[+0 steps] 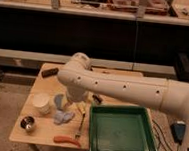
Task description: Place fork in paper cup
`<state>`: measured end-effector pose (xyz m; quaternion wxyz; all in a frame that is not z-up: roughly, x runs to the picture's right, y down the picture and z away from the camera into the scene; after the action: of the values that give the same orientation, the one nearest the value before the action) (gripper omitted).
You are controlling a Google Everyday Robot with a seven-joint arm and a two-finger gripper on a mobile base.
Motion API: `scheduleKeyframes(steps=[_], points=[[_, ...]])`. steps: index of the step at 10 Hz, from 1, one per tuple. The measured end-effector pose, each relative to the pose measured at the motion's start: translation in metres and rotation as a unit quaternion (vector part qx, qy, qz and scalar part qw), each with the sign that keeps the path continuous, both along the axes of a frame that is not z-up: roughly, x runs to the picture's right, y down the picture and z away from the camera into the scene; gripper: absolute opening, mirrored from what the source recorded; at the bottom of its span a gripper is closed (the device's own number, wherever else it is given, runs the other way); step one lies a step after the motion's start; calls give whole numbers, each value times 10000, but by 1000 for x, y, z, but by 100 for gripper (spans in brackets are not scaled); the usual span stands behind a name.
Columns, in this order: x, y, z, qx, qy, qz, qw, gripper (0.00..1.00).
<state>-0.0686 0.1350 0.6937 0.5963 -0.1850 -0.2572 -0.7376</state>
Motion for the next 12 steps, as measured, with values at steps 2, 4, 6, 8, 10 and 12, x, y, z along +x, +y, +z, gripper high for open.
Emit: scheduleKeyframes(steps=[2,4,6,8,10,12], points=[[1,16,2,-154,-56,178,9997,80],[-3,30,2,-268,-118,256,9992,73],[-6,40,5,-290,-100,182,9994,54],[-5,53,14,-322,-59,96,9994,46],[0,57,21,-300,-31,72,9995,46],[4,63,27,-261,15,40,9997,46]])
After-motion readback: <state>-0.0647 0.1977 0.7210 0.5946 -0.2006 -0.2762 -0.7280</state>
